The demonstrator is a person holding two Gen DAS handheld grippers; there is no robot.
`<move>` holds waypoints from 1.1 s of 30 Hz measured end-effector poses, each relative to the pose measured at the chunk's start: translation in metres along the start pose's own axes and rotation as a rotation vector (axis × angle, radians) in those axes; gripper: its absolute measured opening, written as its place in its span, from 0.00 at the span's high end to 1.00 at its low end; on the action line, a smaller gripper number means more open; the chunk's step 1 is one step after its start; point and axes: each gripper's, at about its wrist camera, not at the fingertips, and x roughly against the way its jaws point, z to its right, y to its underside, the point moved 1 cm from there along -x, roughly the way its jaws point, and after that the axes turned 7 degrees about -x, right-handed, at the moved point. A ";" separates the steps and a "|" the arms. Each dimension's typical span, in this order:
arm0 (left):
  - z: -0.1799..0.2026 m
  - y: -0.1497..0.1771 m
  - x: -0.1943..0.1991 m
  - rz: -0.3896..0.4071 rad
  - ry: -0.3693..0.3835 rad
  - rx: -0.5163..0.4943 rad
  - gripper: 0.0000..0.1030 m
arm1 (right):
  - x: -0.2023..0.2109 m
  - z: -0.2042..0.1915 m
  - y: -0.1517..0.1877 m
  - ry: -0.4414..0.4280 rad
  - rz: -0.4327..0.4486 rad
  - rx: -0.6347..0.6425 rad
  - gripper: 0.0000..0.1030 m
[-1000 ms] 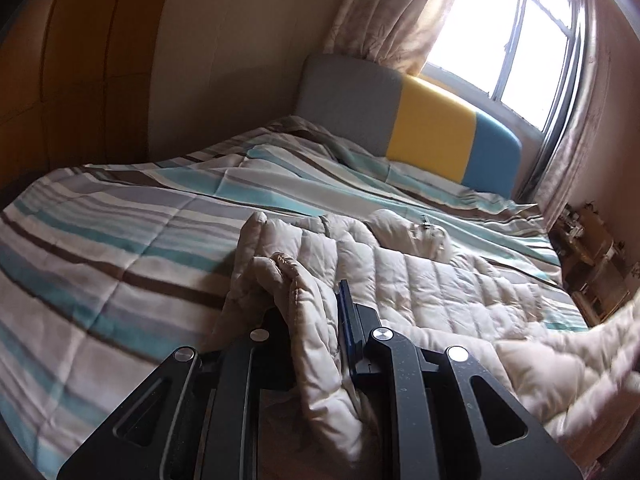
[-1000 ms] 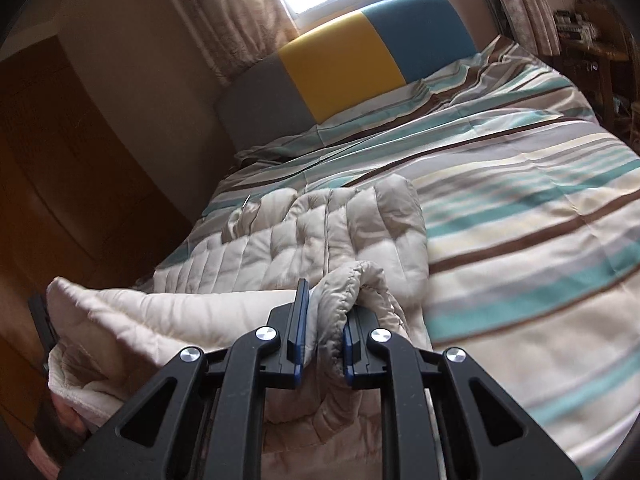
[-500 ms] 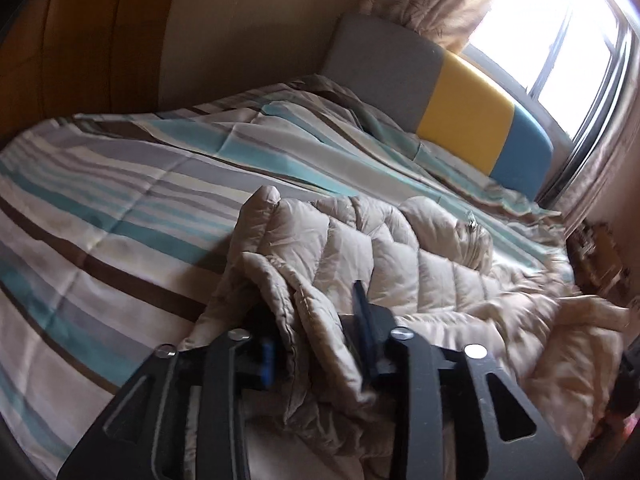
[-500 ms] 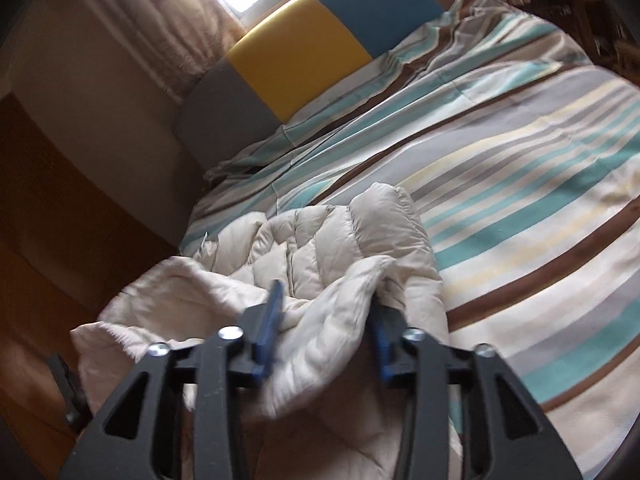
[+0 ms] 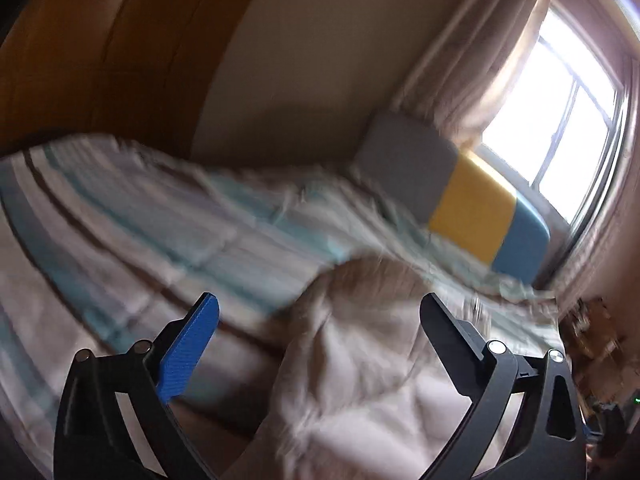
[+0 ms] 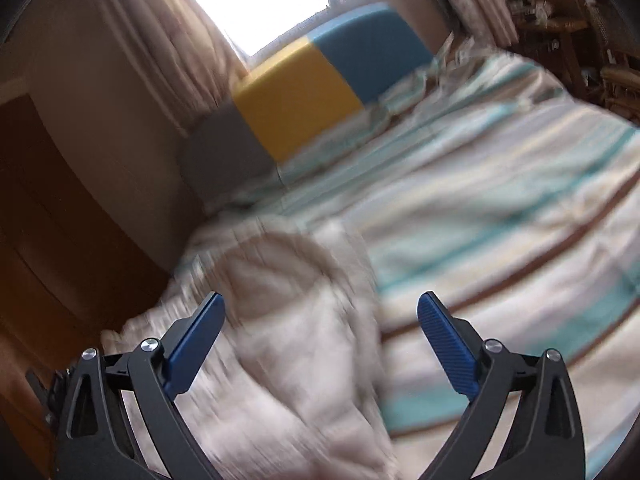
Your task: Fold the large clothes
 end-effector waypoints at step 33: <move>0.046 0.131 0.080 -0.407 0.215 -0.309 0.63 | 0.099 0.046 0.114 -0.045 -0.293 -0.011 0.63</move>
